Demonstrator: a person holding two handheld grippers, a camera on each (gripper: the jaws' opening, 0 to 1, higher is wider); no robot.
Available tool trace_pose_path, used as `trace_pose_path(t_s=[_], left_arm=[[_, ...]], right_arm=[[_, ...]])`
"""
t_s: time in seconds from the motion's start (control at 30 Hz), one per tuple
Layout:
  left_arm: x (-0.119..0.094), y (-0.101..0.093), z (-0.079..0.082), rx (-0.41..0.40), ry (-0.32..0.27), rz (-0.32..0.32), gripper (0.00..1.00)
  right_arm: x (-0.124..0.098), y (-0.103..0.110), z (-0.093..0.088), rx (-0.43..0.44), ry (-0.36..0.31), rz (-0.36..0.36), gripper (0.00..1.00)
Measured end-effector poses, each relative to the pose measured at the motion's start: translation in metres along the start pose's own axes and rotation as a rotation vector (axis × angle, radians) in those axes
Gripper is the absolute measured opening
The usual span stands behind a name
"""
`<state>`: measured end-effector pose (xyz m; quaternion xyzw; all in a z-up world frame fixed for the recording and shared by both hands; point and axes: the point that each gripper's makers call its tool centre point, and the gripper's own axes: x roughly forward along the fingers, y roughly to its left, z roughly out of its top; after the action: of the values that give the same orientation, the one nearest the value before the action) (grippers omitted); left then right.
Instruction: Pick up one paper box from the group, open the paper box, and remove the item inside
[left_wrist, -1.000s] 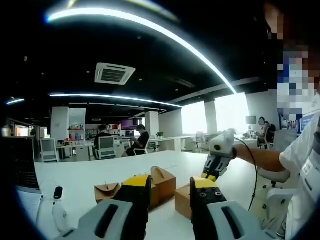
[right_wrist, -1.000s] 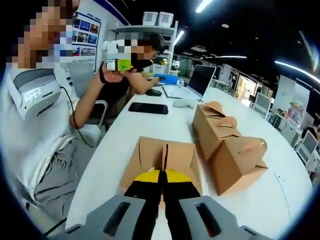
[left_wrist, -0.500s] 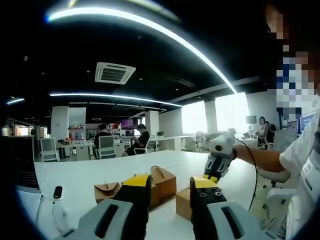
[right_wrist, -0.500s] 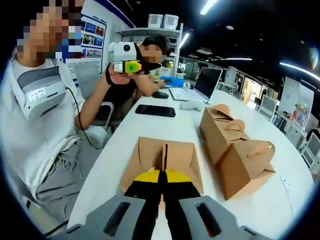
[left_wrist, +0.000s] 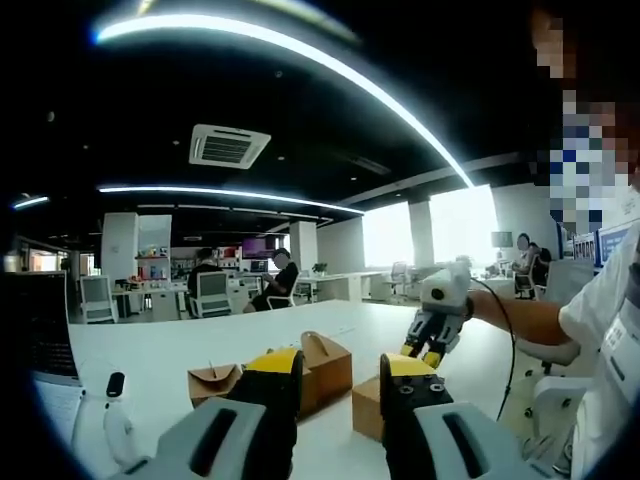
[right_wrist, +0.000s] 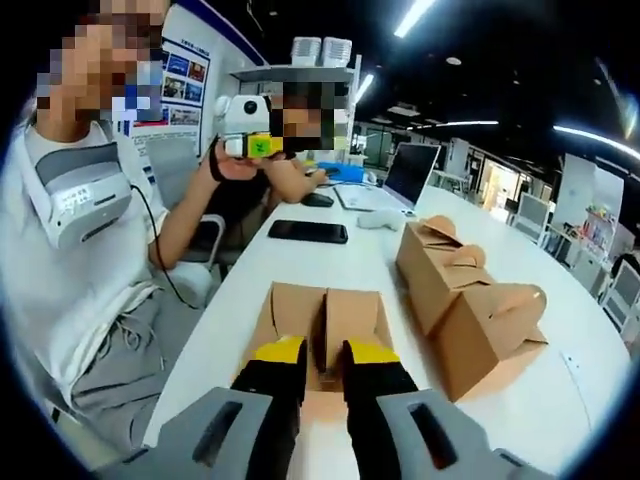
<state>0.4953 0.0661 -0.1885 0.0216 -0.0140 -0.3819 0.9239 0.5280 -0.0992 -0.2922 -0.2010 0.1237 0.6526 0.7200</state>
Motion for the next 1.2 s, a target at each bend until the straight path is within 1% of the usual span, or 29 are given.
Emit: trace_pose_path(t_s=[0.07, 0.13, 0.27, 0.37, 0.5, 0.63, 0.73, 0.9, 1.03, 1.2], left_arm=[[0.000, 0.000, 0.000, 0.000, 0.000, 0.000, 0.33], [0.000, 0.000, 0.000, -0.001, 0.000, 0.000, 0.33], [0.000, 0.000, 0.000, 0.000, -0.001, -0.002, 0.33], [0.000, -0.001, 0.001, 0.001, -0.001, -0.002, 0.33], [0.001, -0.002, 0.000, 0.001, -0.001, -0.004, 0.33], [0.001, -0.002, 0.000, 0.002, 0.001, -0.005, 0.33], [0.002, -0.003, 0.000, 0.001, 0.001, -0.004, 0.33], [0.002, -0.003, -0.001, 0.003, 0.003, -0.007, 0.33], [0.002, -0.002, -0.001, 0.000, 0.005, -0.003, 0.33], [0.002, -0.004, -0.001, 0.002, 0.004, -0.005, 0.33]], right_arm=[[-0.003, 0.001, 0.003, -0.006, -0.014, -0.009, 0.20], [-0.006, -0.001, 0.008, 0.008, -0.044, -0.025, 0.22], [-0.014, -0.004, 0.013, 0.012, -0.071, -0.074, 0.22], [-0.019, -0.004, 0.016, 0.020, -0.092, -0.093, 0.22], [-0.029, -0.007, 0.024, 0.050, -0.151, -0.122, 0.23], [-0.038, -0.010, 0.028, 0.059, -0.181, -0.171, 0.23], [-0.044, -0.011, 0.031, 0.069, -0.213, -0.187, 0.23], [-0.055, -0.016, 0.031, 0.091, -0.244, -0.246, 0.23], [-0.061, -0.013, 0.029, 0.094, -0.247, -0.289, 0.22], [-0.069, -0.011, 0.031, 0.113, -0.271, -0.339, 0.22]])
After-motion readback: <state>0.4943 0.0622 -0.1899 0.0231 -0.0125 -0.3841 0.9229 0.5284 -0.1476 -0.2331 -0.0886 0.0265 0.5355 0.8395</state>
